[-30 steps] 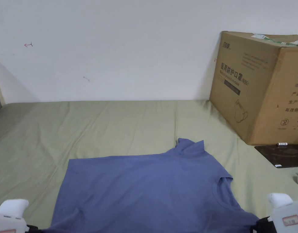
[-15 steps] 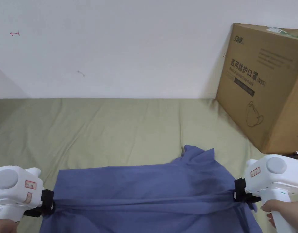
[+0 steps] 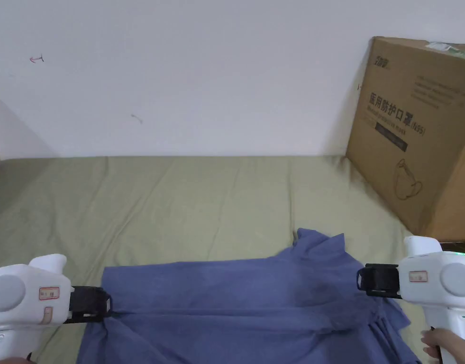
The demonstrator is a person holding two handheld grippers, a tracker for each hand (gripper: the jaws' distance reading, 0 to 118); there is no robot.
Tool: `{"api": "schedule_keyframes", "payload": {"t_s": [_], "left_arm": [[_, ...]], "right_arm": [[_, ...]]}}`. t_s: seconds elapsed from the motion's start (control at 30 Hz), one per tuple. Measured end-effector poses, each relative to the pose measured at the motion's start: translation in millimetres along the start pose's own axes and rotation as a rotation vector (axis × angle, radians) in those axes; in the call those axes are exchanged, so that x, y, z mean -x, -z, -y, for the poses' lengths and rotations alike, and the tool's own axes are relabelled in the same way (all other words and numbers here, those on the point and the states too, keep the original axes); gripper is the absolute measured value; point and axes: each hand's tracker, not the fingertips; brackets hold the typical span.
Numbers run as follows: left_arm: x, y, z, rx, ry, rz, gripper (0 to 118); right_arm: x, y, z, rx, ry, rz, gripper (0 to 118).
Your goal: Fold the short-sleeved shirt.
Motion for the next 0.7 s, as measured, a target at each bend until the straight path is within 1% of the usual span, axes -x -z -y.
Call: {"api": "schedule_keyframes", "payload": {"t_s": [0.03, 0.07, 0.1, 0.13, 0.17, 0.2, 0.23, 0.27, 0.3, 0.33, 0.37, 0.4, 0.43, 0.47, 0.57, 0.6, 0.63, 0.67, 0.7], "left_arm": [[-9, -21, 4, -0.090, 0.038, -0.001, 87], [-20, -35, 10, -0.166, 0.067, -0.006, 82], [-31, -55, 20, -0.277, 0.096, -0.005, 73], [-39, -71, 30, -0.376, 0.110, 0.004, 56], [-45, -85, 38, -0.444, 0.111, 0.018, 26], [-50, -91, 47, -0.502, 0.100, 0.028, 4], [-56, -100, 55, -0.554, 0.079, 0.024, 0], [-60, -108, 62, -0.599, 0.064, 0.011, 0], [-63, -116, 69, -0.634, 0.038, 0.022, 0], [-66, -118, 75, -0.663, 0.022, 0.055, 0], [-67, -122, 78, -0.683, 0.019, 0.084, 0], [-71, -128, 80, -0.702, 0.039, 0.077, 0], [-76, -134, 82, -0.723, 0.077, 0.015, 0], [-80, -137, 85, -0.732, 0.101, -0.005, 0], [-77, -150, 79, -0.725, 0.103, 0.028, 0], [-76, -151, 74, -0.687, 0.093, 0.026, 0], [-72, -149, 65, -0.603, 0.080, 0.030, 0], [-63, -140, 49, -0.490, 0.065, 0.055, 0], [-52, -123, 34, -0.339, 0.048, 0.102, 0]], "right_arm": [[6, -17, 5, -0.074, -0.010, -0.050, 108], [11, -32, 10, -0.128, -0.023, -0.088, 103], [24, -56, 22, -0.222, -0.036, -0.128, 97], [33, -70, 32, -0.291, -0.047, -0.150, 88], [41, -83, 40, -0.334, -0.061, -0.173, 59], [50, -94, 49, -0.388, -0.081, -0.195, 30], [58, -100, 59, -0.441, -0.091, -0.199, 6], [66, -108, 67, -0.487, -0.078, -0.189, 3], [72, -117, 75, -0.529, -0.045, -0.188, 1], [76, -124, 79, -0.543, -0.019, -0.220, 0], [80, -128, 81, -0.570, -0.013, -0.228, 0], [85, -134, 85, -0.595, -0.015, -0.205, 0], [90, -141, 89, -0.630, -0.023, -0.180, 0], [93, -147, 92, -0.653, -0.024, -0.175, 0], [95, -160, 91, -0.656, 0.000, -0.213, 0], [94, -161, 88, -0.651, 0.007, -0.226, 0], [91, -162, 84, -0.639, 0.005, -0.231, 0], [91, -161, 82, -0.627, 0.003, -0.225, 0], [89, -160, 80, -0.615, 0.004, -0.218, 0]]}}
